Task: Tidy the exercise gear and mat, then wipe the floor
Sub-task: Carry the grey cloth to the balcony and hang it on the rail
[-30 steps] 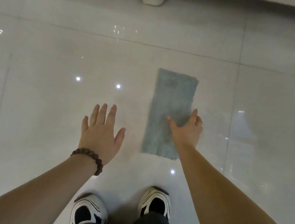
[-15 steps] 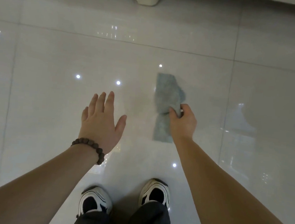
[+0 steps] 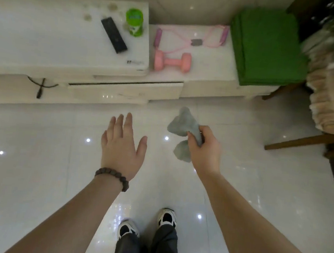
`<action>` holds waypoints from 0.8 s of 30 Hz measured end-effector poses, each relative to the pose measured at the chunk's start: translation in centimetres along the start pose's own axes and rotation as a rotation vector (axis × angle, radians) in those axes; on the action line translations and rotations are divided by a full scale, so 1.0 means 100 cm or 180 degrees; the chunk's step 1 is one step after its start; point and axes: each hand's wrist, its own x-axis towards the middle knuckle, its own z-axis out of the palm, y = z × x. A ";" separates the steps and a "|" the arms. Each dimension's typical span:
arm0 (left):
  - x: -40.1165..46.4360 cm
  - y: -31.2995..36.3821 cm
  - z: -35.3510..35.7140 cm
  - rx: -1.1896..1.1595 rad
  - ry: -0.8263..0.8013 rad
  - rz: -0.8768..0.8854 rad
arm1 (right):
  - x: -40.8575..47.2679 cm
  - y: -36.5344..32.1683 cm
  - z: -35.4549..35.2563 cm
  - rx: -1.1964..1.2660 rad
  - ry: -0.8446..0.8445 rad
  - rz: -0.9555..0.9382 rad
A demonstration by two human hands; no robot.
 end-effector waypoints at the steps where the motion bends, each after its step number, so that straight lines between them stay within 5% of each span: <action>1: -0.006 0.018 -0.029 -0.0037 0.0057 0.0060 | -0.009 -0.028 -0.022 -0.0032 0.0014 -0.0061; 12: -0.086 0.120 -0.227 -0.0290 0.0423 0.0840 | -0.132 -0.188 -0.196 -0.0664 0.0515 -0.0892; 24: -0.145 0.196 -0.244 0.0066 0.0109 0.2161 | -0.258 -0.179 -0.249 -0.0520 0.1673 -0.0481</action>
